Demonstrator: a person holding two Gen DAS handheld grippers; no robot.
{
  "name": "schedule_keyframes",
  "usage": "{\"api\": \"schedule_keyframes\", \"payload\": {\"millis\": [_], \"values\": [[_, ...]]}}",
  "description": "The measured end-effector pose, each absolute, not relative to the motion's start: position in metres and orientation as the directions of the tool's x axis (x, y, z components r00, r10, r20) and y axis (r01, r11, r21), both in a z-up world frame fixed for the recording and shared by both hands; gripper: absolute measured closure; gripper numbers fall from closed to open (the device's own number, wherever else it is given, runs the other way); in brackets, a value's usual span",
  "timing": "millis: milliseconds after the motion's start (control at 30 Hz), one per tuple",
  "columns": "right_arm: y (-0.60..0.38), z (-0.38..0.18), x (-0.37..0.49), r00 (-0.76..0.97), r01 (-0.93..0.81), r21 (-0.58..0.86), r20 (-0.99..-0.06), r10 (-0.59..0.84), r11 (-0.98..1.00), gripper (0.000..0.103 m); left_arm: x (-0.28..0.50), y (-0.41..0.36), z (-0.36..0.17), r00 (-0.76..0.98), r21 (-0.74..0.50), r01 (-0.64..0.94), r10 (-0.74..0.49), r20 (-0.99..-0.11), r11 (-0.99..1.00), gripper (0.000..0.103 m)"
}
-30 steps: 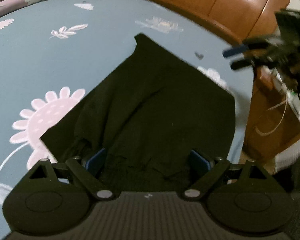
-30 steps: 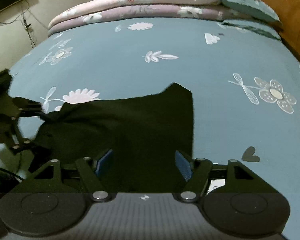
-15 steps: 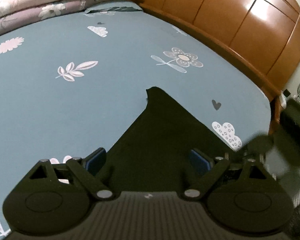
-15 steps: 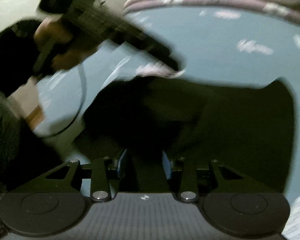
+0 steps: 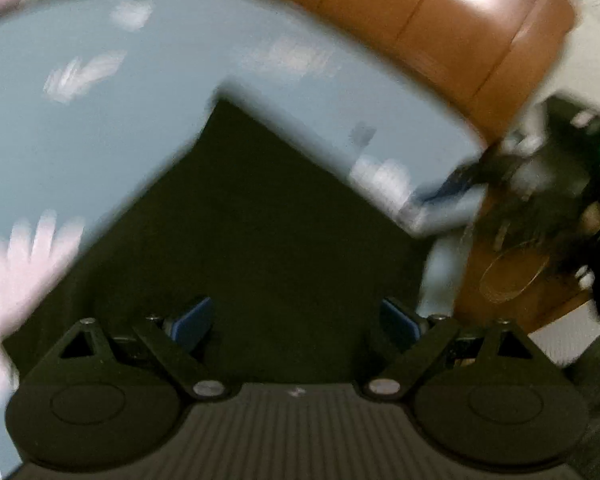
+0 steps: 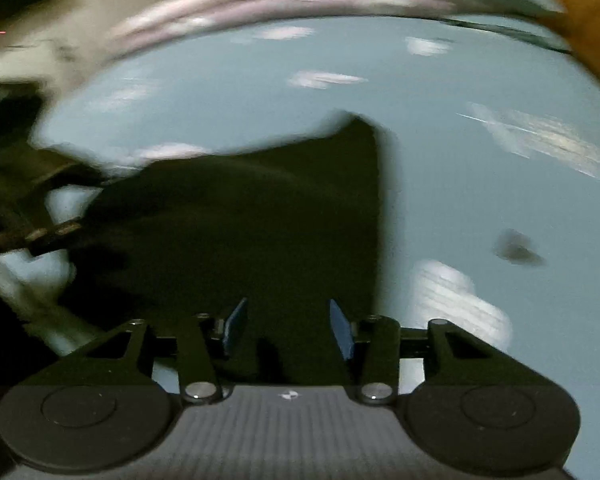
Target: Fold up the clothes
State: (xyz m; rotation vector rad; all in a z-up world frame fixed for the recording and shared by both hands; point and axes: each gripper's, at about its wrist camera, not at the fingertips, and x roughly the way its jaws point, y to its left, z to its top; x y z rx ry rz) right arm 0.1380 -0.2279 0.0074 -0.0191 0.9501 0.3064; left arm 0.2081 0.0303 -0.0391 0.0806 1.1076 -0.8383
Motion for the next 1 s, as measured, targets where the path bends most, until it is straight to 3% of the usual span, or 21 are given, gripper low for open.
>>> {"api": "schedule_keyframes", "payload": {"millis": [100,200,333,467,600,1000], "values": [[-0.247,-0.002,0.115,0.56,-0.18,-0.009,-0.823,0.095,0.984,0.034,0.205,0.044,-0.025,0.184,-0.363,0.627,-0.584,-0.791,0.689,0.02],[-0.248,-0.006,0.098,0.583,-0.162,-0.077,-0.812,0.033,0.984,0.031,0.216,0.033,0.0,0.23,-0.333,0.655,-0.599,-0.767,0.678,0.02],[-0.224,-0.014,0.077,0.675,-0.216,-0.24,-0.737,-0.032,0.946,0.02,0.232,-0.001,0.014,0.254,-0.281,0.745,-0.647,-0.719,0.605,0.019],[-0.185,-0.032,0.065,0.766,-0.263,-0.465,-0.633,-0.11,0.845,0.017,0.238,-0.03,-0.001,0.249,-0.254,0.783,-0.66,-0.709,0.568,0.019],[-0.164,-0.051,0.06,0.814,-0.287,-0.592,-0.565,-0.134,0.753,0.013,0.24,-0.036,-0.015,0.257,-0.23,0.779,-0.632,-0.731,0.583,0.019],[-0.149,-0.056,0.071,0.875,-0.303,-0.72,-0.47,-0.118,0.625,0.006,0.239,-0.028,-0.018,0.298,-0.197,0.76,-0.601,-0.742,0.62,0.019]]}}
